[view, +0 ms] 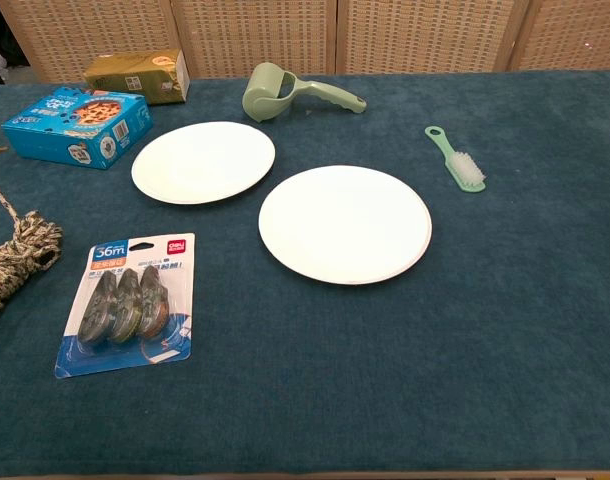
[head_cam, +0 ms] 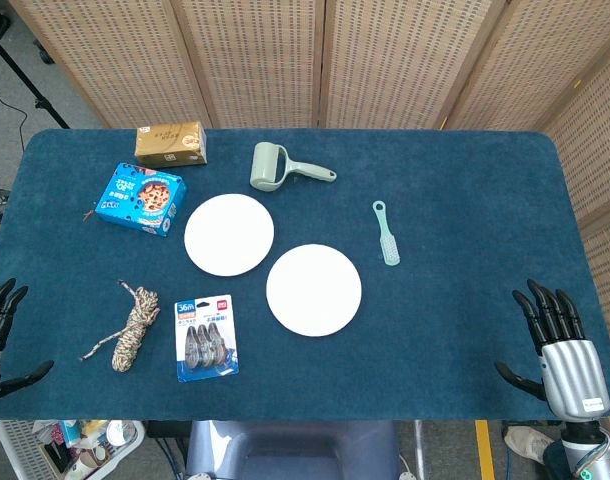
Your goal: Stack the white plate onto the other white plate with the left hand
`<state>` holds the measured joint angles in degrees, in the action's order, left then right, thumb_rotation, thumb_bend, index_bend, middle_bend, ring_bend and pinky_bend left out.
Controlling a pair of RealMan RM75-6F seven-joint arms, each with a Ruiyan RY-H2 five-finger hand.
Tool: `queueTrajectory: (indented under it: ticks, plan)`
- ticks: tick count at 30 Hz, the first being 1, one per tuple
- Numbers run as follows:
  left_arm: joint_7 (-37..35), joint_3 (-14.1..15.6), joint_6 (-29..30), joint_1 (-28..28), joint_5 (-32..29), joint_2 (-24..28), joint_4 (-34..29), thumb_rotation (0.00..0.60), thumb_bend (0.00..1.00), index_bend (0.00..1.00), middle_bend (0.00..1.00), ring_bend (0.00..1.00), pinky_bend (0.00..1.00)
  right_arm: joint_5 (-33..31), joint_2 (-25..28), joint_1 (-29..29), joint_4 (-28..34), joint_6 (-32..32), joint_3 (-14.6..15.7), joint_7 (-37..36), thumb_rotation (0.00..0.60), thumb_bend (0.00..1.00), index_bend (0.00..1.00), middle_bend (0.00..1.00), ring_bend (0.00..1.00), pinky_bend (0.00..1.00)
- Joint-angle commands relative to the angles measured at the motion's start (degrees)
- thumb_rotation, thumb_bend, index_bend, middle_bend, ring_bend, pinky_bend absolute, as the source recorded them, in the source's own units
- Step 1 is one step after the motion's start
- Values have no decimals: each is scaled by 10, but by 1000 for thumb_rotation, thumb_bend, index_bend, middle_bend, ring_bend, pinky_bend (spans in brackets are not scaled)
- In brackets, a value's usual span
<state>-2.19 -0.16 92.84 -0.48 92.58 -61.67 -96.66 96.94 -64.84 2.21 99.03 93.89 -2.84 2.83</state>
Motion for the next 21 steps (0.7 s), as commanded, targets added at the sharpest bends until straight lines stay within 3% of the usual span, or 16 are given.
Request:
queueTrajectory:
  ticks: [1, 11, 17, 21]
  plan:
    - [-1, 0, 0, 0, 2, 0, 2, 600, 0, 75, 0, 0, 0, 0, 0, 0, 0, 0, 0, 0, 600, 0, 0, 0, 0, 0]
    - [-19, 3, -10, -12, 22, -5, 17, 600, 0, 105, 0, 0, 0, -1, 1, -1, 2, 1, 0, -3, 600, 0, 0, 0, 0, 0]
    - [-98, 10, -61, -72, 86, -36, 74, 600, 0, 137, 0, 0, 0, -7, 2, -1, 2, -1, -2, -4, 600, 0, 0, 0, 0, 0]
    - [-72, -3, -111, -122, 107, -69, 67, 600, 0, 164, 0, 0, 0, -12, 2, 1, 1, -5, -4, -6, 600, 0, 0, 0, 0, 0]
